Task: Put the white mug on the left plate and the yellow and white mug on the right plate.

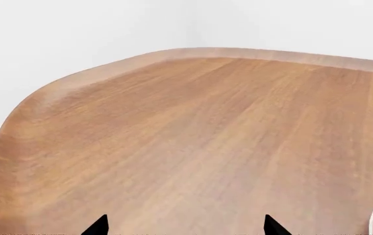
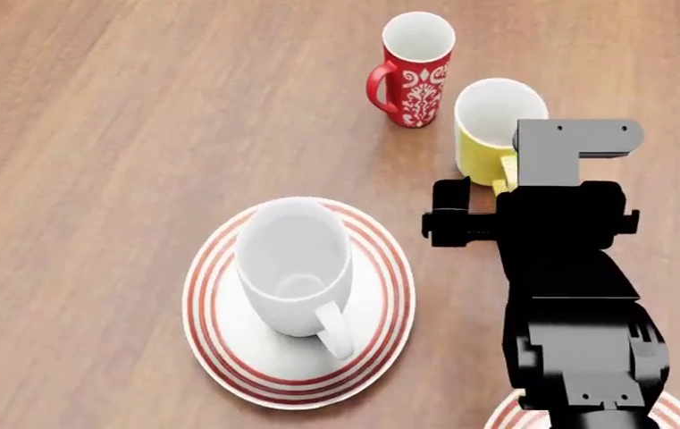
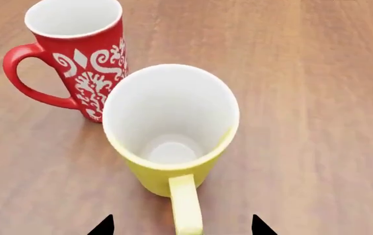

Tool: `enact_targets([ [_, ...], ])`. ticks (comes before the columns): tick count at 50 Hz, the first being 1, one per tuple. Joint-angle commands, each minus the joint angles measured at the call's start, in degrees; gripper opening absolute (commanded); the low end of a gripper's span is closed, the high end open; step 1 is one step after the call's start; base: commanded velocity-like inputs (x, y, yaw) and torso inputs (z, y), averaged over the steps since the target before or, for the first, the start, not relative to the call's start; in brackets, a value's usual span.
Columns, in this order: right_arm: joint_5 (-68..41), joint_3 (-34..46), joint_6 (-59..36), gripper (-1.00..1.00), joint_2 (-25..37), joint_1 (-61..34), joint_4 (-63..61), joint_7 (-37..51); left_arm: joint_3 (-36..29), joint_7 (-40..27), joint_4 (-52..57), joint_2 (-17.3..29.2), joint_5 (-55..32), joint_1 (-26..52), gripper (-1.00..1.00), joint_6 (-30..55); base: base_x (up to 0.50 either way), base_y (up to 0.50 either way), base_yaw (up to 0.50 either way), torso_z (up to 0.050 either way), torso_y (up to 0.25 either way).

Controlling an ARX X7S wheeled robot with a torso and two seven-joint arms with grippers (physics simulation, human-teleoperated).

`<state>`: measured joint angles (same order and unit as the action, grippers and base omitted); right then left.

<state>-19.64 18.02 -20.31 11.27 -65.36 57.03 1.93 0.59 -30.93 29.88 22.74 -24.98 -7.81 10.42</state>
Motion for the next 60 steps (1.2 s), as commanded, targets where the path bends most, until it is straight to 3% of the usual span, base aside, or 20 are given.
enact_targets([
  [1, 3.96, -0.02, -0.3, 1.0, -0.7, 0.71, -0.88, -0.04, 1.69, 2.08, -1.31, -0.8, 0.33, -0.07, 1.0, -1.4, 0.0, 0.0, 0.0, 0.0, 0.0],
  [16, 3.4, -0.13, -2.17, 1.0, -0.05, 1.76, -5.48, 0.93, 1.07, 2.23, -1.55, -0.43, 1.43, -0.15, 1.0, -2.14, 0.0, 0.0, 0.0, 0.0, -0.126],
  [27, 2.0, -1.24, -4.65, 1.0, 1.68, 4.8, -15.91, 2.88, 0.93, 1.84, -1.78, -0.42, 1.25, 0.16, 1.0, -1.66, 0.0, 0.0, 0.0, 0.0, 0.0],
  [55, 1.85, -1.51, -1.96, 1.0, 1.16, 4.58, -13.2, 3.45, 0.99, 2.29, -1.84, -0.05, 0.8, -0.43, 1.0, -2.95, 0.0, 0.0, 0.0, 0.0, -0.035],
  [56, 1.86, -1.69, -1.46, -1.0, 1.13, 4.54, -12.97, 3.7, 1.04, 2.3, -1.88, 0.0, 0.78, -0.4, 1.0, -2.98, 0.0, 0.0, 0.0, 0.0, 0.0],
  [60, 2.15, -1.51, -0.39, -1.0, 1.1, 4.64, -12.38, 3.72, 1.1, 2.34, -2.13, 0.07, 0.63, -0.21, 1.0, -2.99, 0.0, 0.0, 0.0, 0.0, 0.0],
])
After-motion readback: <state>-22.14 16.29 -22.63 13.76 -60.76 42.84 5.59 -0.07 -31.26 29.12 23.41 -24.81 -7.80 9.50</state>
